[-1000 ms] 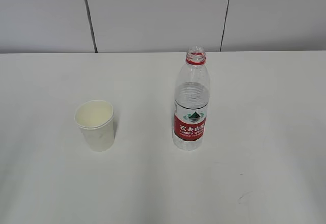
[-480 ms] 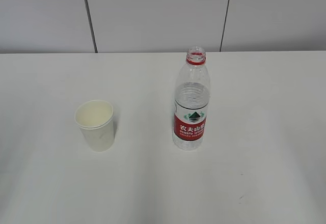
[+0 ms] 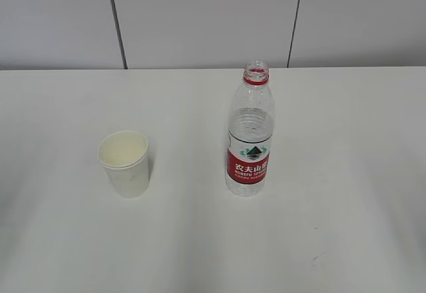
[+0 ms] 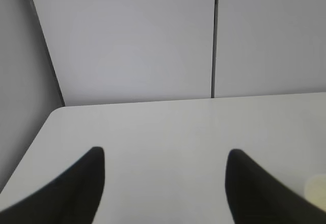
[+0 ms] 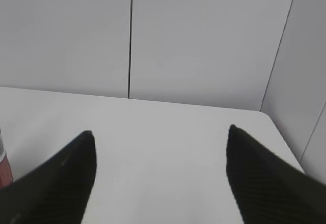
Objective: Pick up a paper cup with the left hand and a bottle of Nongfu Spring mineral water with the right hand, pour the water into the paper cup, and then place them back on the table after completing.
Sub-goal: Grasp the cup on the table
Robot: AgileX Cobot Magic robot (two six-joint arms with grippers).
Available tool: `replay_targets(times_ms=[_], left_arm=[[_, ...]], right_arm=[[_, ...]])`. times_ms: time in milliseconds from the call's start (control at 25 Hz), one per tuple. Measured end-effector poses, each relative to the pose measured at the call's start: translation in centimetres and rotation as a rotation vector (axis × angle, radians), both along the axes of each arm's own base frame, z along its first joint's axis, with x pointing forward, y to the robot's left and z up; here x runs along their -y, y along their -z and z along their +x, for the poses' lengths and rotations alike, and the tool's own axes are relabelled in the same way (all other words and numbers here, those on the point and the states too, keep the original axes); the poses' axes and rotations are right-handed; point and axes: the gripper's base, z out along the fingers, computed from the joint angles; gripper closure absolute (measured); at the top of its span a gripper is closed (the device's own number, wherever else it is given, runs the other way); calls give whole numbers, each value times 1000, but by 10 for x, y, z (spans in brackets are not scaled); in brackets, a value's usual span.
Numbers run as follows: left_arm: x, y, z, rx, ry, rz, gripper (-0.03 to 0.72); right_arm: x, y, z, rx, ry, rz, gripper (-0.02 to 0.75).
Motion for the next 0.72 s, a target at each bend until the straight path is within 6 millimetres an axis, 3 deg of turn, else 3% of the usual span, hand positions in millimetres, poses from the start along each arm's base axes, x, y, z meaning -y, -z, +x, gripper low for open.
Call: replay_targets(times_ms=[280,720], left_arm=[[-1,16,3,57,-5,5,229],[-1,24,14,50,-4,13,229]], right_arm=[[-4,7,23,-31,-42,-34,150],[-5,14,53,-41,-46,-1,150]])
